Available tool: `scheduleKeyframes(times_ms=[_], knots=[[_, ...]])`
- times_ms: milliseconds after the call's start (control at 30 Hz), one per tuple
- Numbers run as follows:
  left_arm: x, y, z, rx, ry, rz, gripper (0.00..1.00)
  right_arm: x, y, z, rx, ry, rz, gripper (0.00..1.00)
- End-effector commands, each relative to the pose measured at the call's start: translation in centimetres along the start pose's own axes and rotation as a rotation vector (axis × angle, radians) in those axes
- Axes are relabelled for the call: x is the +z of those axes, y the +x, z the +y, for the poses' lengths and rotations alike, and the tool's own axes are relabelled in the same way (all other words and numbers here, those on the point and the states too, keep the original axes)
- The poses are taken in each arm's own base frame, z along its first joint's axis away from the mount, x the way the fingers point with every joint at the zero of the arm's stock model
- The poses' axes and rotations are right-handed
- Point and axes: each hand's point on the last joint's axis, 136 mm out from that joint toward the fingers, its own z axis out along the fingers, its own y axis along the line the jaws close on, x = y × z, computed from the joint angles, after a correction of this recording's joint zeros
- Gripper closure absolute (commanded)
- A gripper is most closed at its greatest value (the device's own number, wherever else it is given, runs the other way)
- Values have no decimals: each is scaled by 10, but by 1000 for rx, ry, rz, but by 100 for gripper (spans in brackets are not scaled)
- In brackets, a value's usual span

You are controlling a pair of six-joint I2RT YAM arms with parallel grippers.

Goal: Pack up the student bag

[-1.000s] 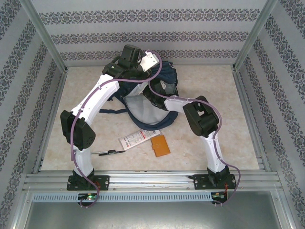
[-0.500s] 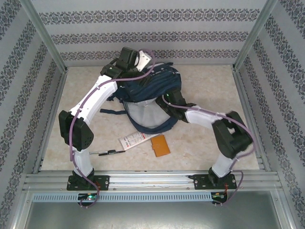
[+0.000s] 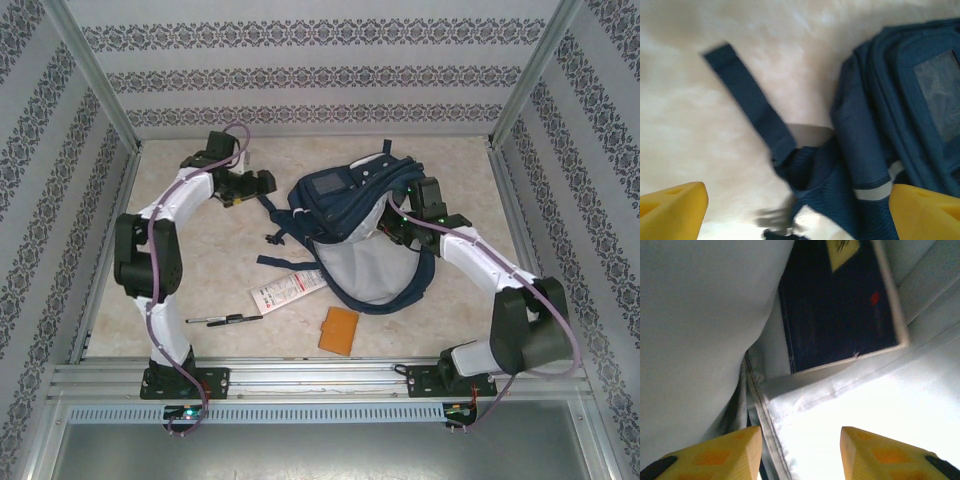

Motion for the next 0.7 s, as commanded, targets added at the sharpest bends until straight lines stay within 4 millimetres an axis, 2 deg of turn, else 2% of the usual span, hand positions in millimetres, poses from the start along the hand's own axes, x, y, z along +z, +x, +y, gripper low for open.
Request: scheduleKeyframes(times_ms=[0,100,200,267,367,433,533,667], knots=[[14,5,-43,-74,169,29,6,6,-1,38,-166,-124,86,56],[22,9,-47,-93,157,15,6,27,-9,45,-182,-159,126,58],[25,8,-36,-142,113,-24,6,55,-19,57,-202,-198,192,61],[22,5,-26,-137,63,-60,7,71,-25,76,-201,-253,256,62],[13,0,-21,-108,15,-99,7,73,-34,83,-192,-229,260,60],[8,-3,-13,-107,-36,-122,7,67,-40,67,-145,-141,235,55],[5,-5,-7,-115,-69,-133,8,50,-37,36,-96,-20,222,49],[15,2,-8,-163,-46,-94,9,28,-27,10,-41,46,209,47]])
